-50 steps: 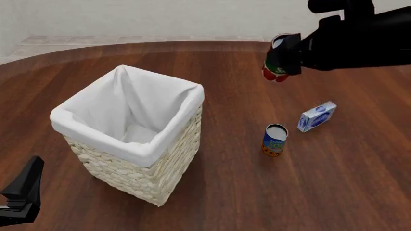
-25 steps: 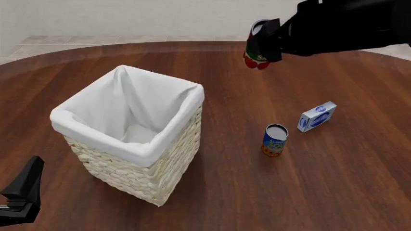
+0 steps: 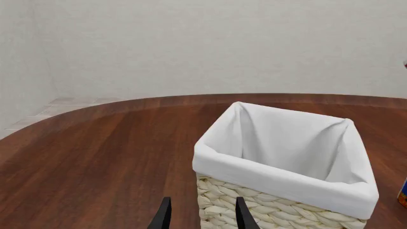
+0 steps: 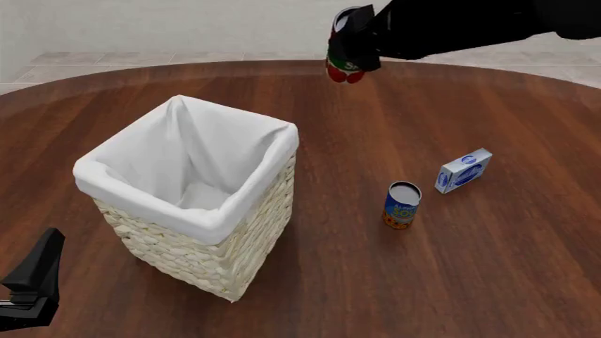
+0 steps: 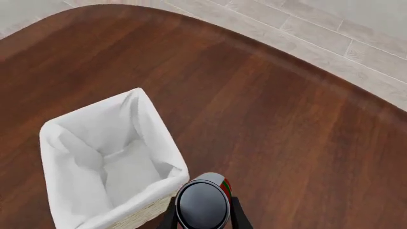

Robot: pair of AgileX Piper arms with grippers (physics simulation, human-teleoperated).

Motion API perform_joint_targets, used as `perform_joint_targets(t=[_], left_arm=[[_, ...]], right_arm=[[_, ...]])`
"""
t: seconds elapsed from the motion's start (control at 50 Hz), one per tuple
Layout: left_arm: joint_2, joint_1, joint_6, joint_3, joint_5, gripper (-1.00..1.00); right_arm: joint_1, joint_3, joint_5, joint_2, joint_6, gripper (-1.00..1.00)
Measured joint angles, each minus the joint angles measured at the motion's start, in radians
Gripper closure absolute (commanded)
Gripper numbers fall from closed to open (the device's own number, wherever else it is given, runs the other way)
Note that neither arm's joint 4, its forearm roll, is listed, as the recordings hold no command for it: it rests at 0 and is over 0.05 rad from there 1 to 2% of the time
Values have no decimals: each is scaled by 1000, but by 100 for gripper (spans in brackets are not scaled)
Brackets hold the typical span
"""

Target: Pick up the tomato sauce, and put it in the basket.

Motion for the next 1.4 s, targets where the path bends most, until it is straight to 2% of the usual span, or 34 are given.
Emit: perform_joint_targets(t=[1.4], left_arm=[[0,0,0,0,0,-100]], right_arm=[[164,-244,-40,250,-56,100]])
